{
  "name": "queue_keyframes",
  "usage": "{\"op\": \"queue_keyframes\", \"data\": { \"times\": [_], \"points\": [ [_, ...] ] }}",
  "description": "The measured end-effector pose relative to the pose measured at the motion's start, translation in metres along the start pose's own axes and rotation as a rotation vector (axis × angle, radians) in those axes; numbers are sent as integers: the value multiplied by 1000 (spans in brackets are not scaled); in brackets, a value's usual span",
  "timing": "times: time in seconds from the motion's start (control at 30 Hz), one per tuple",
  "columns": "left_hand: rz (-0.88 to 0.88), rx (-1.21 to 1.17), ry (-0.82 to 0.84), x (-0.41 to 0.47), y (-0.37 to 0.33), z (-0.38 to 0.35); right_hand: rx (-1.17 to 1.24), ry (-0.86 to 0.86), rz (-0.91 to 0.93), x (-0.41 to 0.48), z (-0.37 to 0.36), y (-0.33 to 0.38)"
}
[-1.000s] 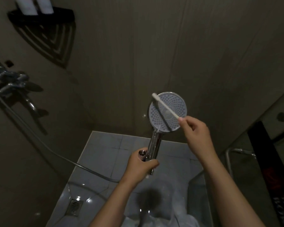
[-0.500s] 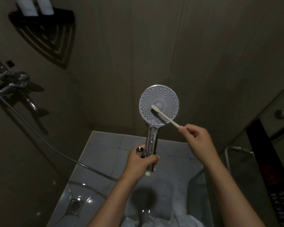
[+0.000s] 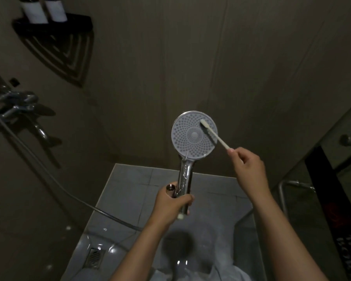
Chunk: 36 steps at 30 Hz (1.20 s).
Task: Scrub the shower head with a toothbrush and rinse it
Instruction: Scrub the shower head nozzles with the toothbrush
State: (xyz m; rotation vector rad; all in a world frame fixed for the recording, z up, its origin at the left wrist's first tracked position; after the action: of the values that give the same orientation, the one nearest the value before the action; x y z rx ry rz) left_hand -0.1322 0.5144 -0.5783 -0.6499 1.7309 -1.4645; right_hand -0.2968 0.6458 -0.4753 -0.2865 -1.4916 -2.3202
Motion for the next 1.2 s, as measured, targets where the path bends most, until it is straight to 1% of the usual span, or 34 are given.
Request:
{"op": "queue_keyframes", "data": {
  "times": [0.07, 0.17, 0.2, 0.23, 0.27, 0.33, 0.4, 0.5, 0.6, 0.67, 0.73, 0.8, 0.93, 1.0, 1.07, 1.2],
  "points": [
    [-3, 1, -9, 0, 0, 2, 46, 19, -3, 0, 0, 0],
    [10, -5, -17, 1, 0, 4, 194, 208, -7, -9, -11, 1],
    [10, -2, -15, 2, -1, 5, 181, 263, 1, -14, -15, 0],
    [7, 1, -12, 2, -2, 5, 142, 280, 15, -16, -17, -3],
    [4, 3, -9, 2, -3, 5, 102, 254, 27, -16, -16, -6],
    [5, 5, -16, 1, -3, 6, 49, 143, 32, -11, -9, -12],
    [11, 16, -33, 1, -1, 8, 45, 80, 17, -9, -4, -16],
    [15, 39, -37, 1, 3, 10, 120, 52, -14, -9, -4, -15],
    [10, 49, -36, 3, 6, 11, 224, 47, -85, -5, -15, -3],
    [7, 67, -27, 2, 9, 10, 230, 37, -110, 0, -22, 8],
    [-8, 85, -18, 0, 10, 8, 201, 43, -92, 1, -29, 20],
    [-24, 96, -6, -2, 9, 7, 184, 109, -64, -5, -37, 30],
    [-27, 115, -3, -3, 5, 6, 86, 319, -35, -27, -54, 31],
    [-14, 97, -23, -1, 5, 9, 56, 367, -23, -34, -58, 28],
    [-2, 79, -39, 1, 6, 12, 49, 301, 3, -32, -54, 27],
    [13, 76, -25, 2, 11, 13, 69, 34, -16, -9, -33, 24]
  ]
}}
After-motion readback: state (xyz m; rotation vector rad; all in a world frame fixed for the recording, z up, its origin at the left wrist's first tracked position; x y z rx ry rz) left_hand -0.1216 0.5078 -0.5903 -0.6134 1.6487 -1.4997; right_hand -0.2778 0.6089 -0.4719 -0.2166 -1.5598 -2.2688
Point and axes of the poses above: each hand's wrist, its own x-axis towards the middle knuckle, its own z-axis out of the back of the hand, y = z × x, the point moved 7 cm from there along x, towards the middle knuckle, and after that the axes turned 15 degrees about -y, right-handed, at the moved point
